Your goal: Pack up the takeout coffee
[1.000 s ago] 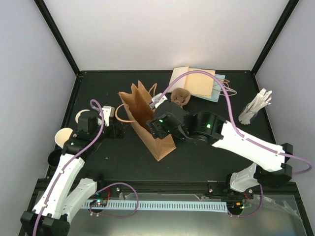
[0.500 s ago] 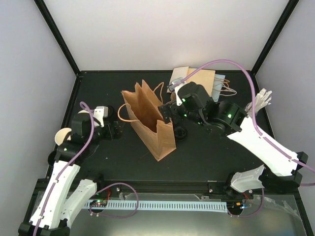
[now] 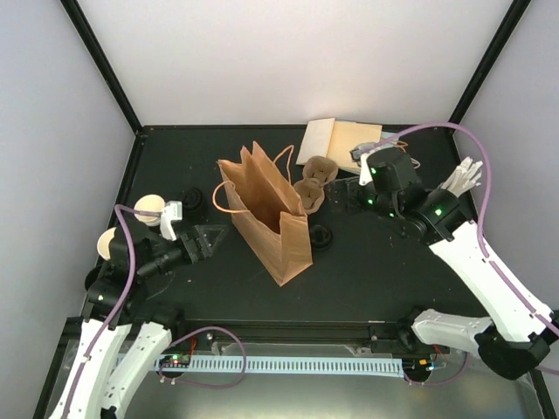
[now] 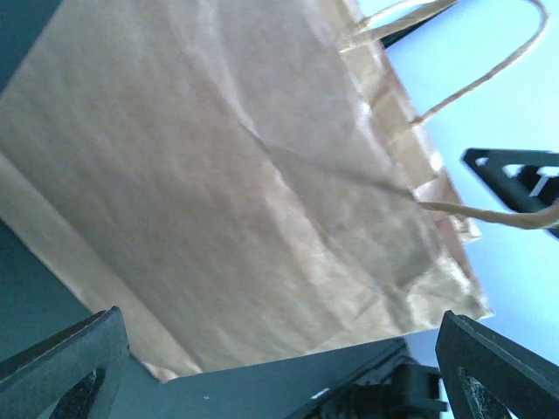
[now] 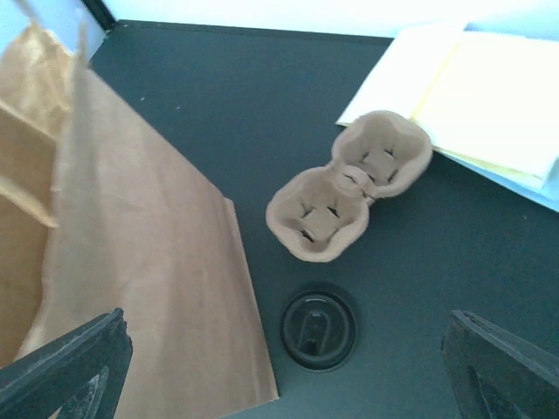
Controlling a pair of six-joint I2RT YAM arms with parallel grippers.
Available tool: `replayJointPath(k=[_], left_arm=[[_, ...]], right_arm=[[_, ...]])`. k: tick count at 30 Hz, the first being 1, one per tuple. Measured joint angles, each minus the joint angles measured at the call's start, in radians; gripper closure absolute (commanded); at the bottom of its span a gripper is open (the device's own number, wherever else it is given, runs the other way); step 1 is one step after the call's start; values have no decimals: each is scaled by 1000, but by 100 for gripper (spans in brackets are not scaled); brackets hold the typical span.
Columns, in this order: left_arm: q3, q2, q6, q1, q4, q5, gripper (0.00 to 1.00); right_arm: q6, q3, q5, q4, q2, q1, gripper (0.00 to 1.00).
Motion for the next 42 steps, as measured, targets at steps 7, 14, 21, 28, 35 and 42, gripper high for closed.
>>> replayJointPath(k=[7,14,21,28,35,42], left_arm=[[0,9,-122,-117,59,-10,1],[27,106,-170,-323,94,-122,1],[131,171,-181,-390,66,-233,1],[245,167,-167,-395,-22,-409,1],[397,135,-125,-395,-163,-583,1],[430,144,-85,-395,-242,-612,1]], right_arm=[[11,-134,-85,61,-76,-151,1],[37,-350,-132,200,-62,-178,4],[37,-475,-231,309,41,-178,7],[30,-625,-336,447,59,-164,8],[53,-717,-381,541,141,-18,9],[87,-686,-426,650,193,142,9]])
